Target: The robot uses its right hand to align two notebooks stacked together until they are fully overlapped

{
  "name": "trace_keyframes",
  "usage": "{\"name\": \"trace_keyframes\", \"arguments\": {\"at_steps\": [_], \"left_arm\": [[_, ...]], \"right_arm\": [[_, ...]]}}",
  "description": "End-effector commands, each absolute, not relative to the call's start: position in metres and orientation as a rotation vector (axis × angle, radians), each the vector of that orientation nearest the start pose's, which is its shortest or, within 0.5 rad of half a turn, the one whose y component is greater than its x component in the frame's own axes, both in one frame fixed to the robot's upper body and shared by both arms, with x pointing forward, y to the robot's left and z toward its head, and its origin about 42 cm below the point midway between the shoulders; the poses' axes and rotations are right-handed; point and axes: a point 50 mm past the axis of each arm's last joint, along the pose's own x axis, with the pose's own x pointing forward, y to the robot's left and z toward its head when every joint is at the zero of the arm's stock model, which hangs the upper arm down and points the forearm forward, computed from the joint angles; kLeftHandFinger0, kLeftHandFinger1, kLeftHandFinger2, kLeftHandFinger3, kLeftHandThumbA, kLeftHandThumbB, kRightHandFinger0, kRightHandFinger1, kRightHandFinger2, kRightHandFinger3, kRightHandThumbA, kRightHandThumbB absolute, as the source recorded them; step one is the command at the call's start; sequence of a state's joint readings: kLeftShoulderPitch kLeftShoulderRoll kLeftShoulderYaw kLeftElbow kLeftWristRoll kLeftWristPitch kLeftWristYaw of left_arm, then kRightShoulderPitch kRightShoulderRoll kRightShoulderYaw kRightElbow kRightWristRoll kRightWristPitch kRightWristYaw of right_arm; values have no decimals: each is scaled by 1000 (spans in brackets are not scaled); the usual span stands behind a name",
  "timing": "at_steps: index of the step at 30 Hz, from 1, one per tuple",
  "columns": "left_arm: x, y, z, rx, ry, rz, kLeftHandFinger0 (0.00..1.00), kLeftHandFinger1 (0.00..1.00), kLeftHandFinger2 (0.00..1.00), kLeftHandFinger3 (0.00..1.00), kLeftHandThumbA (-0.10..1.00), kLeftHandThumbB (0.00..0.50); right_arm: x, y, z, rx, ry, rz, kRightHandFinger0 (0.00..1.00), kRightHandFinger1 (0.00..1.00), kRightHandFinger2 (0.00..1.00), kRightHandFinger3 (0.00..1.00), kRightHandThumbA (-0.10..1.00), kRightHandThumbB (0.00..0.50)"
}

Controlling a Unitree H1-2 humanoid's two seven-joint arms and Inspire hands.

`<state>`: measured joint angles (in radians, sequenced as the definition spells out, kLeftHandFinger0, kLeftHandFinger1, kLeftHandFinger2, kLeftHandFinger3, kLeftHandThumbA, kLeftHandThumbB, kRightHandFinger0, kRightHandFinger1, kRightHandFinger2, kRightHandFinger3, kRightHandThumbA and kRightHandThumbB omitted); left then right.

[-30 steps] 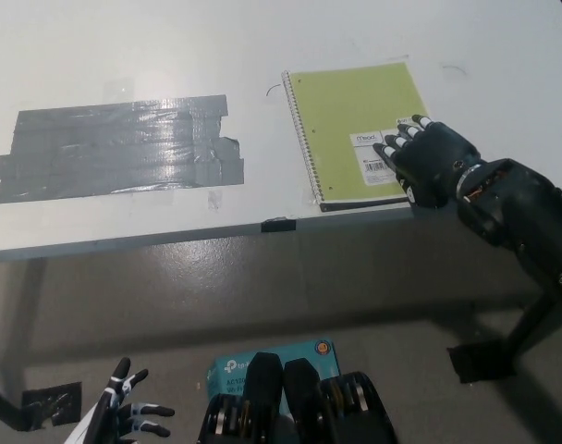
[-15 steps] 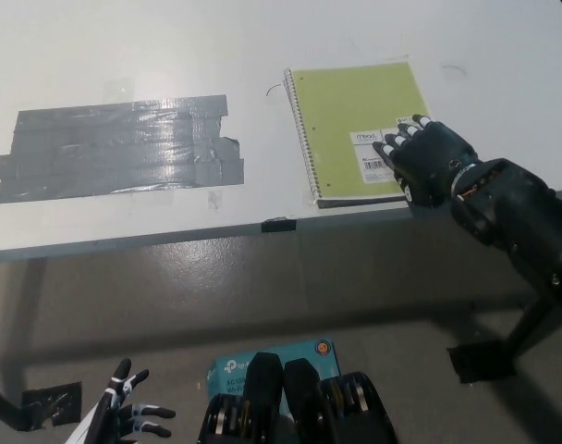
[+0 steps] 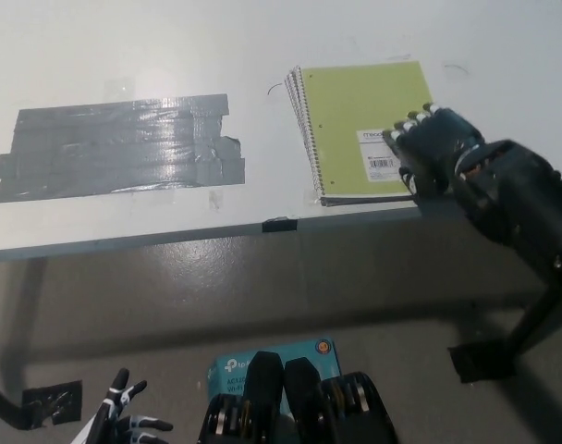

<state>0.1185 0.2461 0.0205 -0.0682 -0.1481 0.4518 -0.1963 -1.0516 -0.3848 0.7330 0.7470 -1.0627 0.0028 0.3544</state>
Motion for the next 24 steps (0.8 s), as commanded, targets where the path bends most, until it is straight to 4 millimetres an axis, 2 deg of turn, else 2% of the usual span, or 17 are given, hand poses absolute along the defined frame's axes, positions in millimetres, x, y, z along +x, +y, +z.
{"name": "trace_keyframes", "arguments": {"at_steps": [1, 6, 9, 15, 16, 18, 19, 20, 22, 24], "left_arm": [[231, 300, 68, 55, 483, -144, 348, 423, 476, 1000, 1000, 500], [227, 303, 62, 57, 500, -144, 386, 458, 502, 1000, 1000, 500], [224, 303, 58, 36, 528, -132, 330, 438, 500, 1000, 1000, 500], [217, 307, 50, 36, 547, -122, 384, 440, 481, 1000, 1000, 500], [216, 307, 49, 33, 550, -122, 316, 438, 505, 1000, 1000, 500], [215, 308, 49, 38, 557, -119, 274, 427, 487, 1000, 1000, 500], [216, 308, 49, 39, 558, -119, 272, 422, 482, 1000, 1000, 500], [214, 309, 49, 38, 565, -115, 272, 410, 491, 1000, 1000, 500], [213, 309, 48, 38, 569, -110, 301, 408, 495, 1000, 1000, 500], [209, 310, 47, 37, 564, -110, 337, 412, 488, 1000, 1000, 500]], "right_arm": [[559, -183, 350, -2025, -269, 393, 1000, 1000, 1000, 1000, 1000, 500], [560, -183, 371, -2038, -448, 352, 1000, 1000, 1000, 1000, 1000, 500], [561, -183, 390, -2051, -577, 313, 1000, 1000, 1000, 1000, 1000, 500], [564, -175, 420, -2060, -669, 266, 1000, 1000, 1000, 1000, 1000, 500], [564, -176, 429, -2060, -676, 253, 1000, 1000, 1000, 1000, 1000, 500], [561, -188, 460, -2056, -692, 182, 1000, 1000, 1000, 1000, 1000, 500], [561, -190, 462, -2055, -690, 177, 1000, 1000, 1000, 1000, 1000, 500], [552, -206, 479, -1991, -710, 128, 1000, 1000, 1000, 1000, 1000, 493], [537, -220, 487, -1931, -718, 89, 1000, 1000, 1000, 1000, 1000, 477], [514, -234, 486, -1857, -747, 44, 1000, 1000, 1000, 1000, 1000, 453]]}}
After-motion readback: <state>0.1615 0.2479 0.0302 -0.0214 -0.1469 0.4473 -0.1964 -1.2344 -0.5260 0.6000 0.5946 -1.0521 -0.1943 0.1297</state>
